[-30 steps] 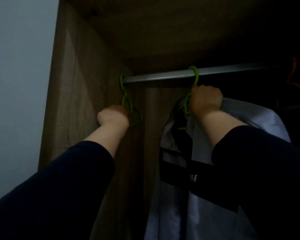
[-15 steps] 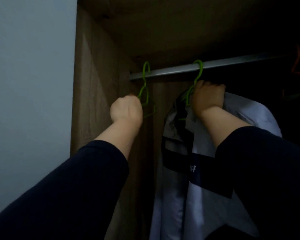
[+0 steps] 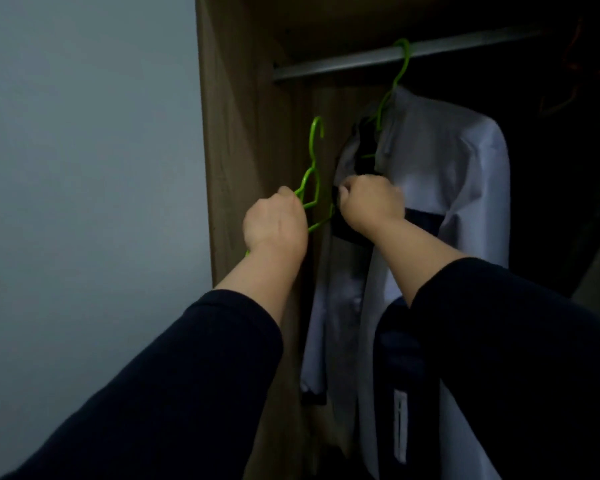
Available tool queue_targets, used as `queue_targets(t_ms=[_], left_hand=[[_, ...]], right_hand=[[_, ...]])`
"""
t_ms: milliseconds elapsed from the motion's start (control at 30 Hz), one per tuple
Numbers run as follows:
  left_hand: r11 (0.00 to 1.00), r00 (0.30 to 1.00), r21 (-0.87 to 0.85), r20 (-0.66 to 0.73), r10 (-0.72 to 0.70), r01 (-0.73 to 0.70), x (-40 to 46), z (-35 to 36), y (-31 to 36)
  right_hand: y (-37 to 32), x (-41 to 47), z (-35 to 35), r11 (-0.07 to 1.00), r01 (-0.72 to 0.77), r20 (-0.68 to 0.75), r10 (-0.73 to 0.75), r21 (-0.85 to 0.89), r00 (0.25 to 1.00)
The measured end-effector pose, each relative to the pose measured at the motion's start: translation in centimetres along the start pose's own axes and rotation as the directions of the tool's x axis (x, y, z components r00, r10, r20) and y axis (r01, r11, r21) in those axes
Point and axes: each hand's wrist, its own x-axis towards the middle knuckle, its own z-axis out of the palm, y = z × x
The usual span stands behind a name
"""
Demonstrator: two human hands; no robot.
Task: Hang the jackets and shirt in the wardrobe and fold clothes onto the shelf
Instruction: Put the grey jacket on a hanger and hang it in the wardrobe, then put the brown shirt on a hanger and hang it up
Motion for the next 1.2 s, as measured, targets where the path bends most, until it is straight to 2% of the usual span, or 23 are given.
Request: queue_targets(t_ms=[33,67,133,200,367,433,533,633,700,833,900,1000,1067,1200], left_hand=[[1.0,1.0,-0.002,0.015,-0.004,0.004,-1.4,0.0,0.0],[1.0,0.999,0.001,0.036,-0.008,0.008,-2.9,0.0,0.1],[1.0,0.996,0.01,0.089,-0.015,0.015,-6.5,0.2,0.4],[0.999,0.989,0.027,0.143,-0.022,0.019,-10.3,0.5,0.7],[0.992,0.951,0.099,0.293,-0.1,0.074,-19.0,1.3,2.2],[0.982,0.923,0.114,0.341,-0.179,0.148,-21.9,1.4,3.4],[0.942,0.86,0.091,0.389,-0.332,0.322,-25.9,0.8,5.8],[0.921,0.826,0.077,0.419,-0.377,0.382,-29.8,-0.3,8.2],[0.912,0.816,0.058,0.425,-0.391,0.407,-32.1,-1.3,9.7],[0.843,0.794,0.015,0.327,-0.512,0.537,-35.3,-4.1,10.5],[0.839,0.807,-0.007,0.276,-0.522,0.545,-36.6,-5.6,9.6],[0.873,0.852,-0.015,0.224,-0.473,0.488,-38.2,-8.1,7.6],[0.888,0.865,0.045,0.21,-0.456,0.457,-39.6,-10.1,6.4],[0.841,0.815,0.178,0.212,-0.539,0.511,-43.0,-14.6,3.7]], right_hand=[[-0.6,-0.4,0.2,0.971,-0.092,0.06,0.081,0.219,0.995],[-1.2,-0.7,0.6,0.894,-0.184,0.122,0.147,0.408,0.982],[-2.5,-2.3,1.0,0.728,-0.318,0.231,0.221,0.607,0.947],[-3.1,-4.5,1.6,0.662,-0.411,0.354,0.227,0.627,0.907],[-1.6,-10.5,3.6,0.655,-0.567,0.571,0.243,0.5,0.784],[-1.0,-12.7,4.2,0.642,-0.584,0.61,0.221,0.497,0.761],[-0.3,-16.3,3.6,0.559,-0.65,0.695,0.172,0.515,0.698],[0.9,-19.6,2.6,0.607,-0.636,0.732,0.126,0.476,0.669],[1.8,-21.8,1.3,0.643,-0.597,0.732,0.083,0.479,0.676],[3.5,-26.0,-1.7,0.675,-0.541,0.734,0.0,0.501,0.679],[4.2,-27.8,-3.5,0.688,-0.475,0.729,-0.116,0.549,0.675],[4.4,-30.1,-6.7,0.631,-0.338,0.639,-0.336,0.698,0.692],[3.8,-32.0,-8.9,0.56,-0.308,0.592,-0.44,0.769,0.675],[0.1,-35.6,-12.3,0.427,-0.347,0.548,-0.597,0.835,0.585]])
